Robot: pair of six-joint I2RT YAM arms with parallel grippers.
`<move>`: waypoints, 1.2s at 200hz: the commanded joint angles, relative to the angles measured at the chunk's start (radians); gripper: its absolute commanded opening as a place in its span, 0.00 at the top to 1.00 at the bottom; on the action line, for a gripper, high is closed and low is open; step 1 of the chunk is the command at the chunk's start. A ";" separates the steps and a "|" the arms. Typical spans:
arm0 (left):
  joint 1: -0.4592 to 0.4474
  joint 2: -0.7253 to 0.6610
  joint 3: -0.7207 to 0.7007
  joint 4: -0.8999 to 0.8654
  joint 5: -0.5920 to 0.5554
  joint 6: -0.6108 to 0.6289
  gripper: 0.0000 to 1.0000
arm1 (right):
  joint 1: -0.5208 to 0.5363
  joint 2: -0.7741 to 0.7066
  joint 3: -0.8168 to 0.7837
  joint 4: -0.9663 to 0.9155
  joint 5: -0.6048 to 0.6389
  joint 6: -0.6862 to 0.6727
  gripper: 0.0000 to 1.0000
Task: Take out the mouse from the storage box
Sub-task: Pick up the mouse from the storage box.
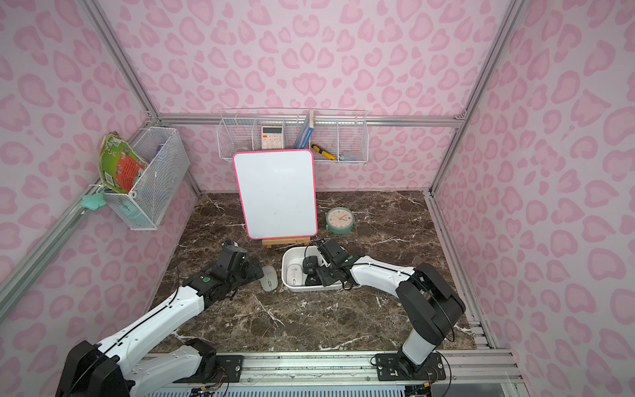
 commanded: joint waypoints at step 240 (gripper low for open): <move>0.001 0.030 0.039 -0.013 0.109 0.005 0.01 | -0.015 -0.080 0.014 0.007 0.008 0.086 0.46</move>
